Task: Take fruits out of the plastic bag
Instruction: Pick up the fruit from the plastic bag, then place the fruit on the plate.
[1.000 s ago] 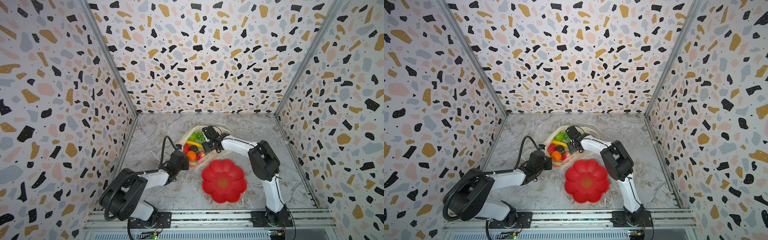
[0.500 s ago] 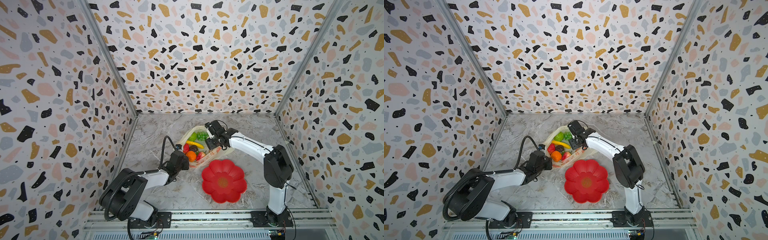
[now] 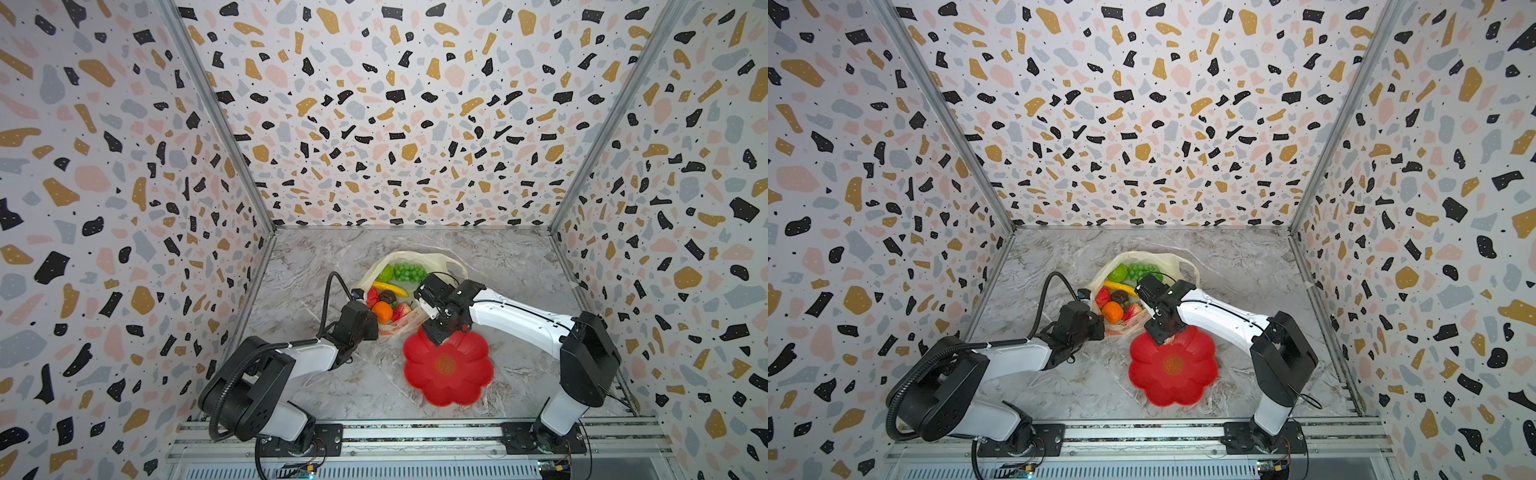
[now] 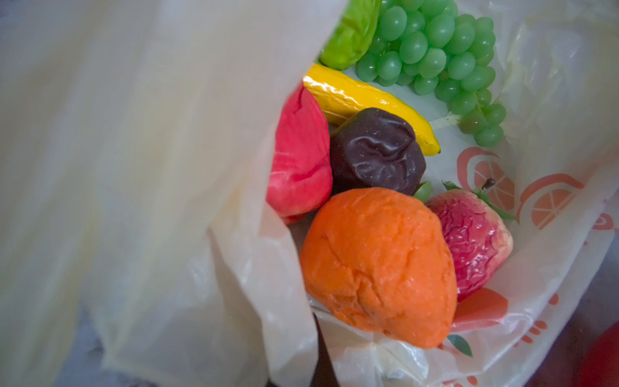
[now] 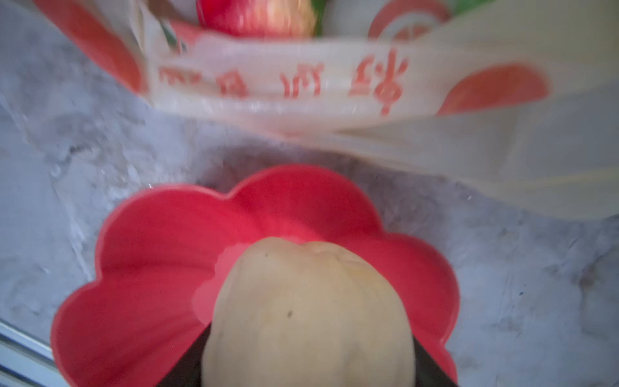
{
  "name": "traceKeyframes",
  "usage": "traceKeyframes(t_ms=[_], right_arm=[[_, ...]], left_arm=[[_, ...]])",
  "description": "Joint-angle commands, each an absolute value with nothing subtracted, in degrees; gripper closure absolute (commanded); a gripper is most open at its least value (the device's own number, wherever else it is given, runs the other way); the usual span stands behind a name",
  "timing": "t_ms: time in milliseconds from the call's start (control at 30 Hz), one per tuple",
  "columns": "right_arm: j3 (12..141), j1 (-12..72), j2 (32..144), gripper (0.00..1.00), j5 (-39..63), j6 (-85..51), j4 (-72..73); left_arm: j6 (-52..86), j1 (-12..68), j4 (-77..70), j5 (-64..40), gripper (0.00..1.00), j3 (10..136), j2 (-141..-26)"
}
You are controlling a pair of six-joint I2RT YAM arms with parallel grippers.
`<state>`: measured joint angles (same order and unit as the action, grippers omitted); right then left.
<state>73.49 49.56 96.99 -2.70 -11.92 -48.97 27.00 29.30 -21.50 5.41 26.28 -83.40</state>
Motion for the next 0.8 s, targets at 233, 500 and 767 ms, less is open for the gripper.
traceKeyframes(t_ms=[233,500,767], right_arm=[[65.1,54.0,92.1,0.44,3.2,-16.7,-56.4],[61.9,54.5,91.3,0.44,6.0,-16.7,-57.7],[62.8,54.5,95.2,0.42,5.8,-15.9,-56.9]], left_arm=[[26.7,29.2,-22.5,5.3,0.96,28.0,-84.0],[26.7,29.2,-22.5,5.2,0.97,28.0,-84.3],[26.6,29.2,-22.3,5.3,0.97,28.0,-84.3]])
